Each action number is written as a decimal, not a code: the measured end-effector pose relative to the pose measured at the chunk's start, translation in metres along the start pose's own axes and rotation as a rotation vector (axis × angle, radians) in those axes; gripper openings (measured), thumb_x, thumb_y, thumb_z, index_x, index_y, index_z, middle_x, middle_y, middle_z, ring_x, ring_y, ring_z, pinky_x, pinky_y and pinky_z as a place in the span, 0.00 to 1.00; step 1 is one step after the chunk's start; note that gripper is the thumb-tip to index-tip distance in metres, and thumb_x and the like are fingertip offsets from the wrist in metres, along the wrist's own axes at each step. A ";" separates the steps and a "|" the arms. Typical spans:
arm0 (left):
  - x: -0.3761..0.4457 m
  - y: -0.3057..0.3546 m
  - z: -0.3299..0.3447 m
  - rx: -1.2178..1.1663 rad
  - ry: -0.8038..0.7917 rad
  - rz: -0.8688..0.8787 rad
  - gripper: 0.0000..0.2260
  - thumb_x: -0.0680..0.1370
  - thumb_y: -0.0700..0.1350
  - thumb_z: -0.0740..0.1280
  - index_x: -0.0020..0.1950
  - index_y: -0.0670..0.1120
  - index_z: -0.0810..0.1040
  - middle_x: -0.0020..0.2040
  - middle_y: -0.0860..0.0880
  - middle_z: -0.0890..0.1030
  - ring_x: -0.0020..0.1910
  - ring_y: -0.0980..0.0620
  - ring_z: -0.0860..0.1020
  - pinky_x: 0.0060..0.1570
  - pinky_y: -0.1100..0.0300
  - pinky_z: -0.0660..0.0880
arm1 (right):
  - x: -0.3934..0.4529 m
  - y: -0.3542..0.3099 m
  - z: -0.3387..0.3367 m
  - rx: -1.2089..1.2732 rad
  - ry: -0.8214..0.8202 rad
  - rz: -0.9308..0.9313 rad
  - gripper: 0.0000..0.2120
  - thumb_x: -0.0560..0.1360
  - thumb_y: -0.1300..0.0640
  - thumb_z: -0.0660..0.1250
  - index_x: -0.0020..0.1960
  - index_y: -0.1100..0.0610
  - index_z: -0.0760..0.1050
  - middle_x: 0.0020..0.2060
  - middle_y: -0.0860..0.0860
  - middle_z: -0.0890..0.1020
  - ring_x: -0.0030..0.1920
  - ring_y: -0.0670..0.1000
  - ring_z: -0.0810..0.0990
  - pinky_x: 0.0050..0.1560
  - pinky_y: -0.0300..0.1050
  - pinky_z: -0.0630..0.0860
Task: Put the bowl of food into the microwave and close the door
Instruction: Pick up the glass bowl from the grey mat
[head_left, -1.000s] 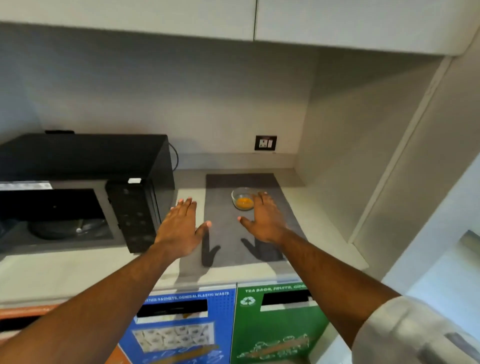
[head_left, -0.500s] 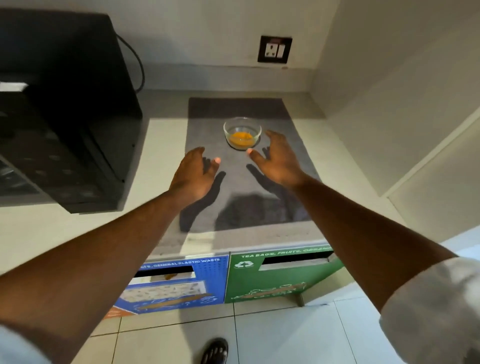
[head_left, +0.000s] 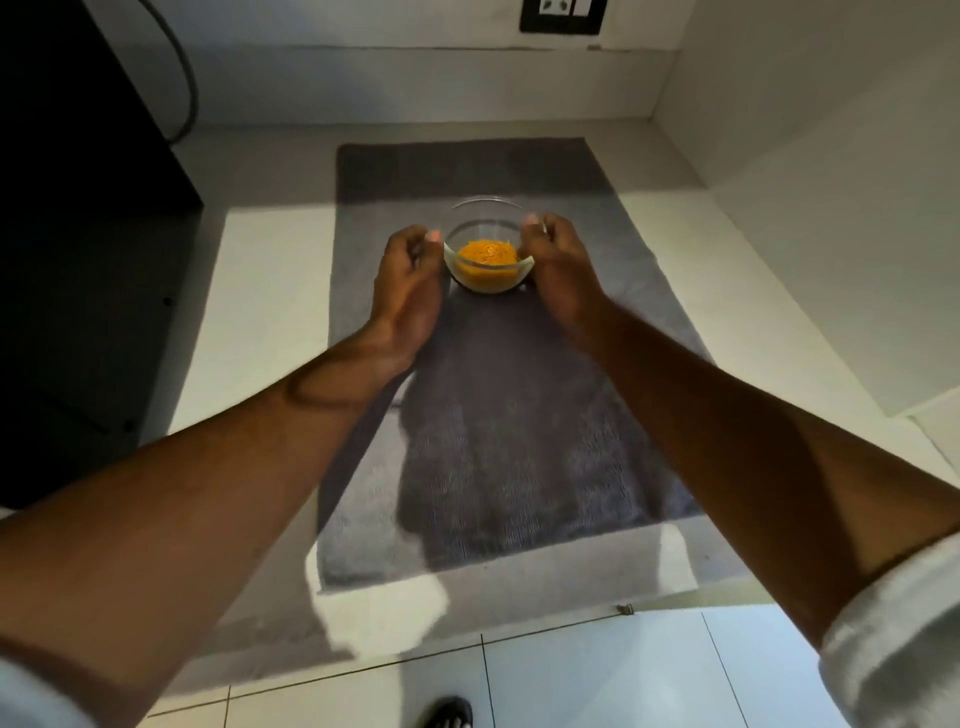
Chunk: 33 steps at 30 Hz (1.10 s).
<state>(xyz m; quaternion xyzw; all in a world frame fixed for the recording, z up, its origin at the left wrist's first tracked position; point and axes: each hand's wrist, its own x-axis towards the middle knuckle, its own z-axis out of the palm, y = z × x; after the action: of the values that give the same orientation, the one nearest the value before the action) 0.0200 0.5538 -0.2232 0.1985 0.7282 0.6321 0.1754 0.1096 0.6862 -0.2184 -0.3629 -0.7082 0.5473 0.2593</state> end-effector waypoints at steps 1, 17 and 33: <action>0.008 -0.001 0.003 -0.048 -0.005 -0.003 0.15 0.84 0.46 0.58 0.66 0.39 0.73 0.56 0.44 0.78 0.55 0.50 0.77 0.58 0.57 0.73 | 0.006 0.001 0.003 0.039 0.012 0.001 0.14 0.85 0.50 0.59 0.63 0.57 0.73 0.58 0.59 0.79 0.58 0.57 0.78 0.64 0.54 0.74; 0.024 0.017 0.035 -0.359 -0.020 -0.176 0.13 0.80 0.41 0.63 0.62 0.40 0.79 0.58 0.41 0.84 0.56 0.48 0.82 0.64 0.52 0.76 | 0.026 -0.005 0.016 0.609 0.004 0.214 0.15 0.84 0.61 0.59 0.67 0.67 0.76 0.56 0.60 0.84 0.61 0.57 0.82 0.73 0.55 0.73; -0.127 0.077 -0.011 -0.343 -0.035 -0.131 0.12 0.84 0.42 0.56 0.59 0.46 0.79 0.58 0.46 0.84 0.52 0.54 0.83 0.45 0.65 0.78 | -0.143 -0.058 -0.025 0.707 -0.013 0.178 0.13 0.83 0.60 0.61 0.64 0.62 0.79 0.57 0.58 0.84 0.57 0.54 0.83 0.66 0.51 0.78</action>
<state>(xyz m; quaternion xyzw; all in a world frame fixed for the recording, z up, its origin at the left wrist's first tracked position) 0.1287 0.4896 -0.1446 0.1289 0.6181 0.7306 0.2599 0.2012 0.5784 -0.1517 -0.3077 -0.4423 0.7810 0.3157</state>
